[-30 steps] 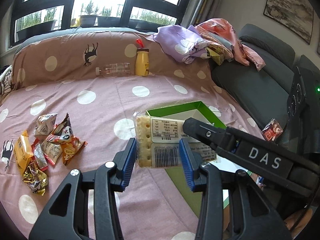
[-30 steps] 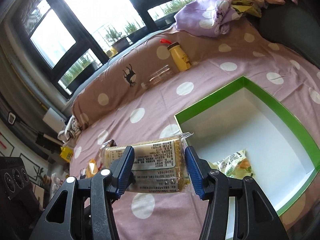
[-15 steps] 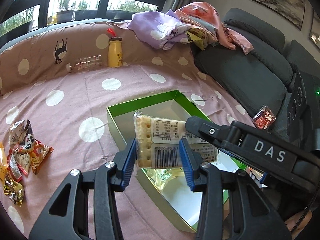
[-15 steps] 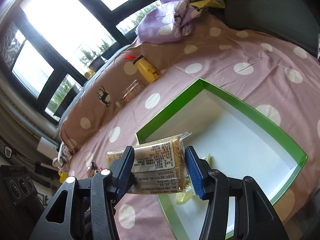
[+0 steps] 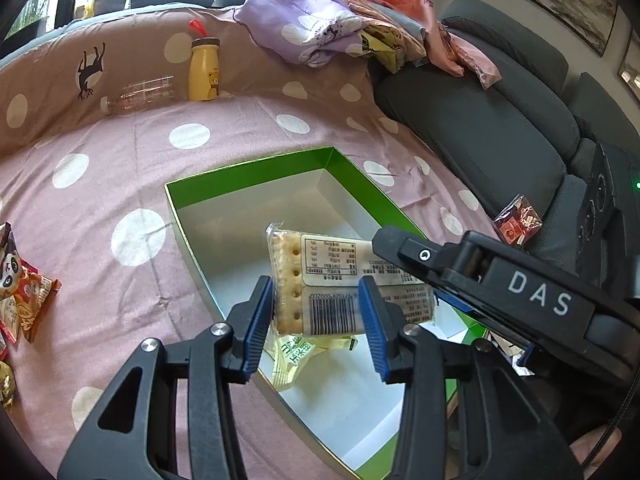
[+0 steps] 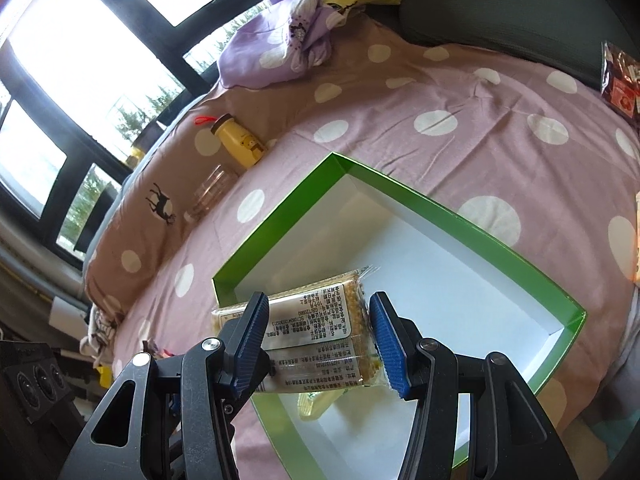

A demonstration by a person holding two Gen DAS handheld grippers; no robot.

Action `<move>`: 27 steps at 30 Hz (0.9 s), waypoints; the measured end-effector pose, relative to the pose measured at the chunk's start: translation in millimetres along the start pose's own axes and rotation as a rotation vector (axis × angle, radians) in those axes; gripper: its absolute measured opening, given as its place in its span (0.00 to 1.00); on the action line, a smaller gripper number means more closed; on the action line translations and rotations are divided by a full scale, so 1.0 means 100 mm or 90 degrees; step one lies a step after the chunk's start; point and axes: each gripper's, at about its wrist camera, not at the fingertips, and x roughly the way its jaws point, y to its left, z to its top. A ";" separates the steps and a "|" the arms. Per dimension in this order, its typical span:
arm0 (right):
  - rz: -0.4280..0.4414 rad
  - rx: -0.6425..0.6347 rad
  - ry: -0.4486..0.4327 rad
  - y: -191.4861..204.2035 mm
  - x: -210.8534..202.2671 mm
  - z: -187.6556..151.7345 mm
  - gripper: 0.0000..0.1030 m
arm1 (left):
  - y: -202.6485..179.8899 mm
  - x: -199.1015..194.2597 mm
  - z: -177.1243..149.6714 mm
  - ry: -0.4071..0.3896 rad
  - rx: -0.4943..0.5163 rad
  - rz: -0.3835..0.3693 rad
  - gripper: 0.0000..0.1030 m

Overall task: Organize snacks
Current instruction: 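Carry the cracker pack into the green box and release it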

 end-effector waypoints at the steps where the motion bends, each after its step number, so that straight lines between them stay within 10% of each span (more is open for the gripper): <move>1: -0.003 0.002 -0.001 -0.01 0.00 0.00 0.54 | -0.01 0.01 0.00 0.000 0.002 -0.001 0.41; 27: -0.082 0.044 0.044 -0.31 0.25 0.03 0.54 | -0.11 0.41 -0.14 0.075 0.010 -0.008 0.41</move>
